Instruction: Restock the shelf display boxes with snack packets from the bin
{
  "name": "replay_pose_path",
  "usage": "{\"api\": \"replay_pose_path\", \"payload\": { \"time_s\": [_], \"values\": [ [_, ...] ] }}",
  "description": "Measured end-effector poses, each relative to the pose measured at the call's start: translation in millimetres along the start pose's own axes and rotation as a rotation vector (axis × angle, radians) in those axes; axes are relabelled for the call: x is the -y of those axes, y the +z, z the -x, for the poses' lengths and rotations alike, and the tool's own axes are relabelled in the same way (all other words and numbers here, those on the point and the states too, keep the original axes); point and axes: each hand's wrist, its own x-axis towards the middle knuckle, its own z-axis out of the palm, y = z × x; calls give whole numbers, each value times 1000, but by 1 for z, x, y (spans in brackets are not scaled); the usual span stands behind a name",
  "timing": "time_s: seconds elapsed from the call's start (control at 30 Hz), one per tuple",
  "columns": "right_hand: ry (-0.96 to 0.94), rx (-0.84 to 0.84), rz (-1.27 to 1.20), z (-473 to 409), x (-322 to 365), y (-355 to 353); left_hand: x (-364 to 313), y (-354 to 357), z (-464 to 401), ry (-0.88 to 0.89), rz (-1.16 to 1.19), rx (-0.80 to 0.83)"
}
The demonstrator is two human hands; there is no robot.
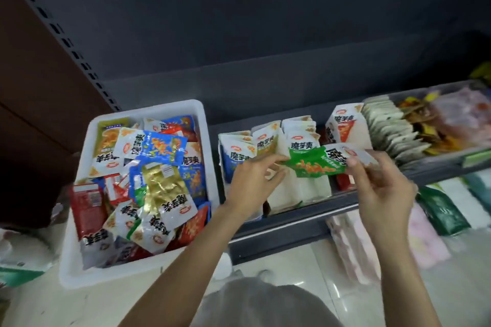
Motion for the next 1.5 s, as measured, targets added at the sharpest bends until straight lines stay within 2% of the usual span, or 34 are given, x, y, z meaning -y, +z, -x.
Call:
{"api": "replay_pose_path", "payload": {
  "time_s": [0.1,0.2,0.33,0.43,0.53,0.63,0.77,0.87,0.93,1.0,1.07,1.17,1.33,1.4,1.5],
  "values": [
    [-33,-105,110,-16,-5,-18,-5,28,-11,5,-41,12],
    [-88,-60,295,-36,-18,-18,-2,51,-21,-37,-181,64],
    [-162,208,482,-56,-36,6,6,71,-25,-136,-230,111],
    [-141,402,536,-64,-56,32,6,77,-22,-141,-295,115],
    [-138,464,572,-70,-74,50,3,77,-21,-137,-325,74],
    [-127,324,556,-72,-85,57,1,77,-19,-171,-293,60],
    [-156,39,336,-64,-82,47,-5,68,-12,-229,-213,13],
    [-146,10,134,-46,-61,38,-14,44,2,-118,-118,-121],
    [-156,86,44,-29,-40,39,-20,21,18,36,-126,-252],
    [-199,241,-36,-13,-19,48,-21,-4,39,135,-180,-389],
    [-255,451,-68,0,-3,67,-13,-33,60,122,-212,-487],
    [-349,724,8,23,16,105,19,-77,90,-33,-364,-534],
    [-418,990,235,60,43,178,100,-133,126,-366,-544,-372],
    [-457,1076,382,72,47,205,120,-143,128,-355,-536,-240],
    [-445,1198,613,86,45,233,140,-148,120,-185,-559,26]
  ]
}}
